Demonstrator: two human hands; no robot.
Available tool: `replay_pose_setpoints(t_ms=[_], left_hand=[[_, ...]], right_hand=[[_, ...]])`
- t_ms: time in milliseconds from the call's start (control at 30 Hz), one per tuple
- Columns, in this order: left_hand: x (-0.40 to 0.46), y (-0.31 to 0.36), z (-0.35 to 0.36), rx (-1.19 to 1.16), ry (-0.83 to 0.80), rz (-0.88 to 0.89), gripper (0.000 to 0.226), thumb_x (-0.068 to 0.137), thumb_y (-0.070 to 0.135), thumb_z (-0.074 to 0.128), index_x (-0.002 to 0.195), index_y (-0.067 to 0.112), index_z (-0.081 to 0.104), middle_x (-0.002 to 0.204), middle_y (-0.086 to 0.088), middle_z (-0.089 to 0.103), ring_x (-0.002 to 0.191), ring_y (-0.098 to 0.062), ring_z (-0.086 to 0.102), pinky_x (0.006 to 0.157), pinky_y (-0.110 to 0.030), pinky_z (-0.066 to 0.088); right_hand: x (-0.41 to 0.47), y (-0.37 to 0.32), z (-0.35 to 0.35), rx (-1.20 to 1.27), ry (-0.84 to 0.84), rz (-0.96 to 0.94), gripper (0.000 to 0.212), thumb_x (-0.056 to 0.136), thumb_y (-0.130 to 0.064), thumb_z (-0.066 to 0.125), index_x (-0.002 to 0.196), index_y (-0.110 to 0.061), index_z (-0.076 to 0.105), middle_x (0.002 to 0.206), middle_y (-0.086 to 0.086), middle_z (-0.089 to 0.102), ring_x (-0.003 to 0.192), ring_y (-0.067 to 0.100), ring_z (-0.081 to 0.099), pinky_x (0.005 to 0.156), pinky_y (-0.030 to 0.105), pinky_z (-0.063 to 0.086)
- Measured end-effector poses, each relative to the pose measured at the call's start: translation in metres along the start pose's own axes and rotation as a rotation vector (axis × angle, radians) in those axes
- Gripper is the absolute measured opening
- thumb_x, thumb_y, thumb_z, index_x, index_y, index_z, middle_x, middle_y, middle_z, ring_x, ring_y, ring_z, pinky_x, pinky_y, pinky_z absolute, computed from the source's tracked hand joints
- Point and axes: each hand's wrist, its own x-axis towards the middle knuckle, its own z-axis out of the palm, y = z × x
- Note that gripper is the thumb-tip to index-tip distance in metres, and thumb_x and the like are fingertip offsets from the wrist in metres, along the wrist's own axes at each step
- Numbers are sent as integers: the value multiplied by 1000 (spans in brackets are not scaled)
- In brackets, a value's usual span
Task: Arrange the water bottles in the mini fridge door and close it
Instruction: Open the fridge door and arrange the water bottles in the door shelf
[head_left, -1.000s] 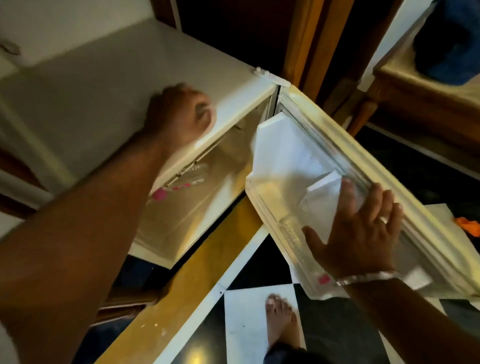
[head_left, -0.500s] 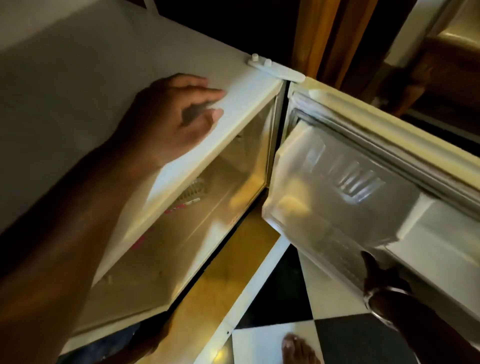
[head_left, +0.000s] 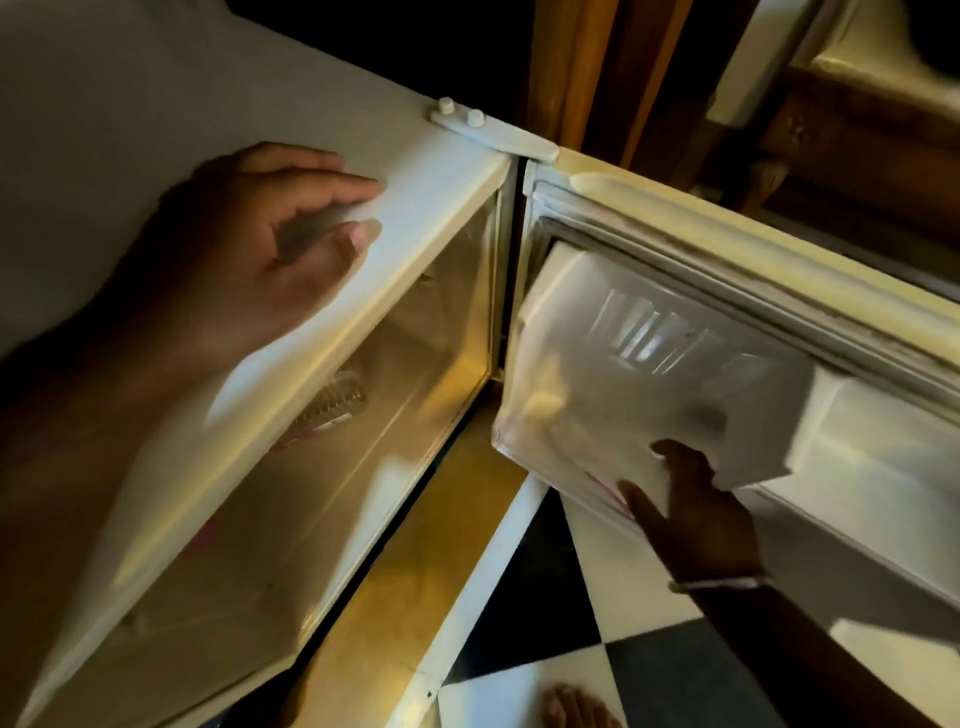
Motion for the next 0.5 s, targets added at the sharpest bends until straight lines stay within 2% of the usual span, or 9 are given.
replay_pose_setpoints(t_ms=[100,167,233,300,367,433,500], left_hand=[[3,-13,6,-8,32,34,46,96,58,52,133,33,66,139,6,61,127,-17,60,109,-46,48],[5,-21,9,-32,27,62,47,96,59,54,133,32,64,136,5,63,125,-17,61,108,-46,49],[9,-24,9,-55,5,83,49,96,61,54,134,32,64,135,3,64,124,-18,62,106,-48,50],[8,-22,7,-60,6,74,50,96,62,53,134,32,64,135,4,64,124,-17,62,107,-48,50],[5,-19,6,-63,36,52,48,95,60,53,133,32,65,134,6,64,124,-13,62,108,-44,49],[4,-15,5,-86,44,50,47,94,58,55,131,31,67,133,3,65,124,-14,62,109,-44,48],[5,-11,5,-92,34,46,48,93,56,55,130,29,68,132,1,65,125,-15,62,110,-43,48]], right_hand=[[19,-39,7,108,186,-118,36,86,-38,67,111,-13,63,102,7,67,72,30,67,55,34,50],[39,-54,6,128,237,-181,26,86,-35,68,102,-15,63,102,6,66,72,29,66,56,35,49],[54,-62,2,122,245,-105,21,90,-41,61,94,-20,60,96,3,65,77,27,64,61,33,43],[61,-67,-3,169,311,-33,27,93,-49,50,84,-24,56,86,1,66,76,27,62,61,32,36],[69,-83,-4,206,403,-106,37,95,-51,42,74,-22,54,76,1,63,71,26,59,57,30,30],[80,-103,0,276,424,-196,46,97,-47,38,71,-16,59,71,3,61,68,24,57,56,31,34],[91,-111,5,314,425,-206,48,100,-43,36,73,-16,65,69,2,64,66,23,60,58,33,43]])
